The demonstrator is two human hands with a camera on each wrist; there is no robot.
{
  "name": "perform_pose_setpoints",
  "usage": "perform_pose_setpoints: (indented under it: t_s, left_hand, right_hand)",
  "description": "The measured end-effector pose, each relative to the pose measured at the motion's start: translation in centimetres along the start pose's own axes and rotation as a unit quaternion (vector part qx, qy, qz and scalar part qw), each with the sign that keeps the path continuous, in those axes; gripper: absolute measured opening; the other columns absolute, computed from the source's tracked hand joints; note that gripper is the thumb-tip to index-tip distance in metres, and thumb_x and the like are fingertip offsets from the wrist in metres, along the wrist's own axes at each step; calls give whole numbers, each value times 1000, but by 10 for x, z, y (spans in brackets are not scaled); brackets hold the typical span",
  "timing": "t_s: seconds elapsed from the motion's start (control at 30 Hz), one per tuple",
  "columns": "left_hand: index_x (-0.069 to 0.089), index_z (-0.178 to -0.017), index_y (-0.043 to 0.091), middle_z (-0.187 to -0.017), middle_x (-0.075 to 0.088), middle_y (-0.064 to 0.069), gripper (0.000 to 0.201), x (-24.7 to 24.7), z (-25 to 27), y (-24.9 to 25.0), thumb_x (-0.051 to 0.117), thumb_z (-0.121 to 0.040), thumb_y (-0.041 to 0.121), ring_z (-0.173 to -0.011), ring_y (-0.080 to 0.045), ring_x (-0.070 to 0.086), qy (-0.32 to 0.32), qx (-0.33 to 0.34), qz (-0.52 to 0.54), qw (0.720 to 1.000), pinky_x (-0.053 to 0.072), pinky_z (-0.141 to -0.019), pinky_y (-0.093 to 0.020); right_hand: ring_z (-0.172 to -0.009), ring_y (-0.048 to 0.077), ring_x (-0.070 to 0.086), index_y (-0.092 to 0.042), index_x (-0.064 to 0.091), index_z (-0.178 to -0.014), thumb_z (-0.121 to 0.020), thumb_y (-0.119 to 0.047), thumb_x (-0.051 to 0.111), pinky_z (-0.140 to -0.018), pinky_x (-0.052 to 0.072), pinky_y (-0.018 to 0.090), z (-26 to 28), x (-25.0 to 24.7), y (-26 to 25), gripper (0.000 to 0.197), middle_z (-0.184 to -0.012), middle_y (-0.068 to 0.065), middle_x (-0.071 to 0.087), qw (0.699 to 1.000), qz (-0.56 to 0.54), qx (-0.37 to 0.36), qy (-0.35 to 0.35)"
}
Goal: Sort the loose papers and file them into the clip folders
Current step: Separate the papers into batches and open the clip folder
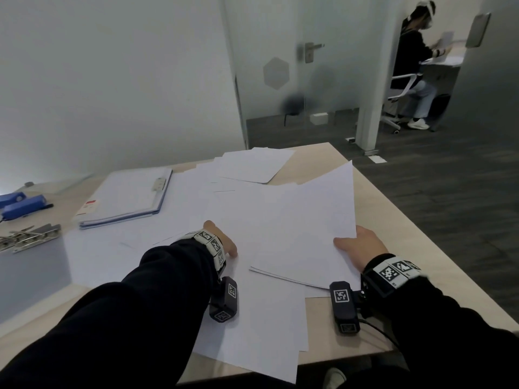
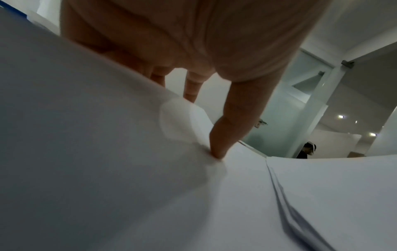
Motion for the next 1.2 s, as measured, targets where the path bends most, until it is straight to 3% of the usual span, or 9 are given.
perform_pose_setpoints:
  t_s: [0.13, 0.27, 0.43, 0.53, 0.6, 0.67, 0.77, 0.93, 1.2]
  left_hand:
    - [50, -141, 12, -146, 48, -10, 57, -1, -3, 0, 61, -94, 42, -134, -27, 47, -20, 36, -46, 998, 38, -108, -30]
    - [49, -141, 5, -148, 47, -14, 53, -8, -3, -9, 47, -101, 40, -137, -27, 44, -19, 57, -6, 998, 35, -109, -29]
    - [60, -120, 1, -127, 61, -19, 36, -24, -22, -18, 58, -95, 26, -110, -32, 58, 44, 54, 144, 987, 39, -83, -28]
    - [58, -82, 15, -93, 59, -10, 17, -15, -21, -2, 52, -97, 21, -87, -26, 47, 46, 80, 216, 972, 29, -78, -24]
    - [43, -69, 20, -75, 43, 2, 29, -7, -18, 10, 51, -97, 17, -79, -23, 40, 36, 82, 262, 961, 24, -78, -22]
    - [60, -107, 8, -100, 57, -5, 16, -1, -18, 15, 56, -97, 20, -96, -25, 51, 21, 88, 296, 951, 30, -83, -23]
    - [27, -153, 12, -149, 42, -13, 78, 4, -16, 13, 68, -89, 31, -133, -31, 46, 31, 105, 285, 952, 37, -105, -33]
    - [25, -154, 24, -152, 40, -11, 91, 17, -9, 9, 77, -80, 36, -133, -29, 45, -14, 144, 187, 972, 39, -103, -34]
    - [40, -147, 22, -146, 46, -8, 81, 7, -18, -12, 81, -78, 31, -115, -27, 57, -35, 151, 251, 955, 51, -95, -36]
  right_hand:
    - [-73, 15, 65, -12, 66, -99, -87, -5, 60, -58, 45, 23, 1, -2, 5, 15, -86, 0, 70, 999, -39, 0, 3]
    - [-76, 27, 69, -10, 68, -96, -87, 0, 60, -66, 52, 30, 3, -9, 9, 16, -87, 6, 74, 994, -105, 3, 10]
    - [-84, 32, 73, -8, 68, -105, -71, -9, 71, -82, 56, 42, 3, 0, 10, 33, -91, 9, 76, 991, -123, 6, -50]
    - [-84, 24, 72, -9, 66, -109, -70, -13, 71, -78, 55, 33, 2, 8, 6, 39, -92, 3, 76, 996, -47, -5, -74]
    - [-85, 18, 69, -11, 65, -109, -78, -11, 68, -72, 51, 27, 1, 9, 2, 31, -94, -1, 73, 997, 12, -13, -72]
    - [-90, 18, 65, -16, 63, -107, -85, -12, 60, -73, 48, 26, 0, 11, -3, 23, -99, -1, 70, 993, 93, -17, -66]
    - [-102, 24, 60, -19, 61, -113, -83, -25, 51, -89, 47, 31, -6, 15, -8, 32, -114, 2, 64, 976, 211, -3, -51]
    - [-123, 36, 45, -22, 52, -130, -87, -33, 42, -101, 39, 39, -19, 20, -18, 45, -135, 11, 47, 909, 411, 52, -49]
    - [-131, 31, 44, -1, 48, -136, -98, -24, 44, -103, 34, 28, -46, 48, -37, 44, -143, 18, 45, 919, 375, 74, -101]
Point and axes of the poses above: each hand's wrist, its own z-axis away from the middle knuckle, its own x-axis out of the palm, y = z × x, the point moved 7 cm from there along -z, towards the middle knuckle
